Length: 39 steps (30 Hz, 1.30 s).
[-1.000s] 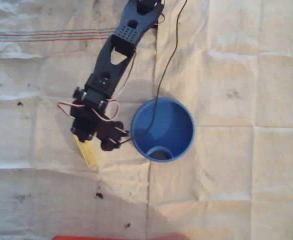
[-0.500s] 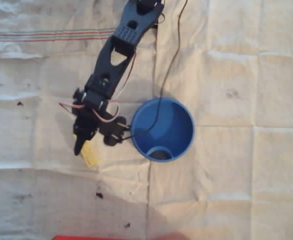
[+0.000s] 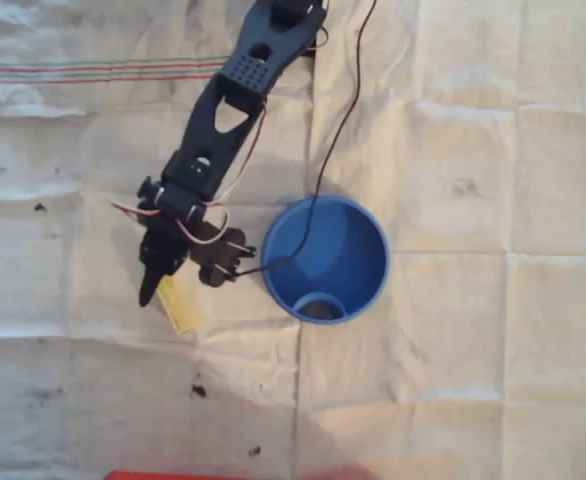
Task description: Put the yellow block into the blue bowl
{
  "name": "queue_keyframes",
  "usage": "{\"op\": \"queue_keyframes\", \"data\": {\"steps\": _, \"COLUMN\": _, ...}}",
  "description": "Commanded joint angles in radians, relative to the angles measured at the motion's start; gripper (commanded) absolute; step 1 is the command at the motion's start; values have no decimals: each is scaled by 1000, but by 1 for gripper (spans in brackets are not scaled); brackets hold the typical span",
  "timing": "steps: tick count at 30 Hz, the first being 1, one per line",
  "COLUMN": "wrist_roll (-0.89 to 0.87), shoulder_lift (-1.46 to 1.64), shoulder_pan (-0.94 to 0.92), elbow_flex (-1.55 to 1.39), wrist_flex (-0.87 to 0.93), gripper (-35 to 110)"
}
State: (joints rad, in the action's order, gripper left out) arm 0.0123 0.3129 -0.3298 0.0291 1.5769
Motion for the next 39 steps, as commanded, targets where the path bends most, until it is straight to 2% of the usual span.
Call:
{"op": "queue_keyframes", "data": {"steps": 1, "wrist_roll": -9, "shoulder_lift": 25, "shoulder_pan": -25, "elbow_flex": 75, "wrist_flex": -66, "gripper": 43}}
{"op": "queue_keyframes", "data": {"steps": 28, "wrist_roll": -15, "shoulder_lift": -31, "shoulder_pan": 37, "elbow_flex": 77, "wrist_flex": -91, "gripper": 42}}
{"op": "queue_keyframes", "data": {"steps": 32, "wrist_roll": -12, "shoulder_lift": -31, "shoulder_pan": 40, "elbow_flex": 77, "wrist_flex": -91, "gripper": 33}}
{"op": "queue_keyframes", "data": {"steps": 39, "wrist_roll": -3, "shoulder_lift": -32, "shoulder_pan": 48, "elbow_flex": 83, "wrist_flex": -92, "gripper": 4}}
